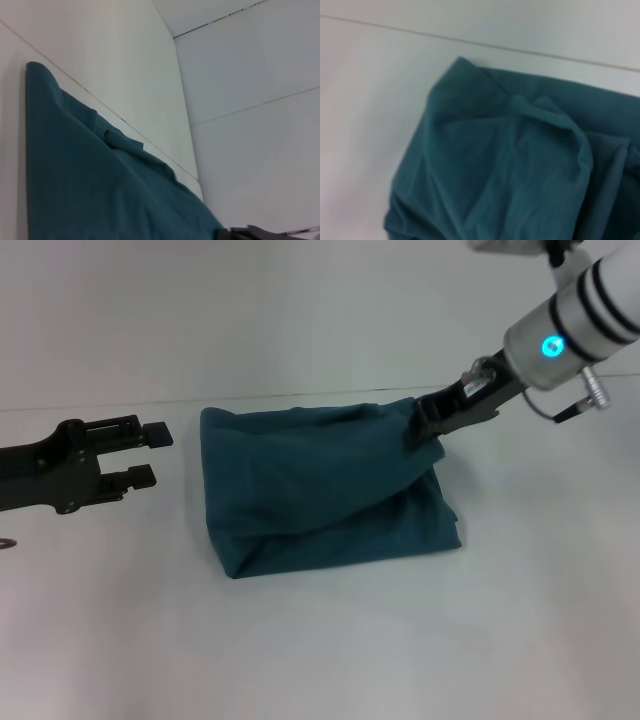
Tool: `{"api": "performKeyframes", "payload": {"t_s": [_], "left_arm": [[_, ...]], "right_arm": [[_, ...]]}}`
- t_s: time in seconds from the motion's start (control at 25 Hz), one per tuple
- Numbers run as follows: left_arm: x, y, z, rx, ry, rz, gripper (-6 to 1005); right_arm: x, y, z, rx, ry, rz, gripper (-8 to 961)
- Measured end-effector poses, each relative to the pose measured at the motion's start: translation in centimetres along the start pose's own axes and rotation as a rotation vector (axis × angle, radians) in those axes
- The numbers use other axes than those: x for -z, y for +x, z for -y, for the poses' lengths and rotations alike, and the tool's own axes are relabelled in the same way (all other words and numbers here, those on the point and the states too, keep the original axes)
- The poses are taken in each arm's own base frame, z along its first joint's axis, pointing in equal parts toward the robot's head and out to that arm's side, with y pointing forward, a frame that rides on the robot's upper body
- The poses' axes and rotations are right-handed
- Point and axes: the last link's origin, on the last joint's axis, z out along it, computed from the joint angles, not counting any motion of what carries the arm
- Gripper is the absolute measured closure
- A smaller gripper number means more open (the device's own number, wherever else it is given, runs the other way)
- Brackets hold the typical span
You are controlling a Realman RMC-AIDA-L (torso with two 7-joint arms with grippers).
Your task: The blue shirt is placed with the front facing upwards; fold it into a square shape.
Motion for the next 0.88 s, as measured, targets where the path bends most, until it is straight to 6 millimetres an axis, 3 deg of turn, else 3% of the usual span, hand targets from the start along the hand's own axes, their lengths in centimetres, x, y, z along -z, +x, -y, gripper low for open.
{"api": "performKeyframes", "payload": {"t_s": [0.08,0.2,0.48,0.88], "left_arm": [[0.0,0.0,0.0,-0.001,0.0,0.0,280],[-0.1,0.1,-0.1,-0.002,-0.001,0.001,280],[-0.2,0.2,-0.1,-0.004,0.003,-0.009,280],[0.0,0.6,0.0,0.007,0.0,-0.04,280]], "right_arm": [[0.9,-0.1,-0.1,-0.007,-0.017,-0.006,930],[1.3,0.6,0.3,-0.03,-0.021,-0.043,930],[-0.3,4.0,3.0,-0.089,0.057,-0.156,929],[-2.4,5.6,4.0,-0.104,0.148,-0.202,930]]}}
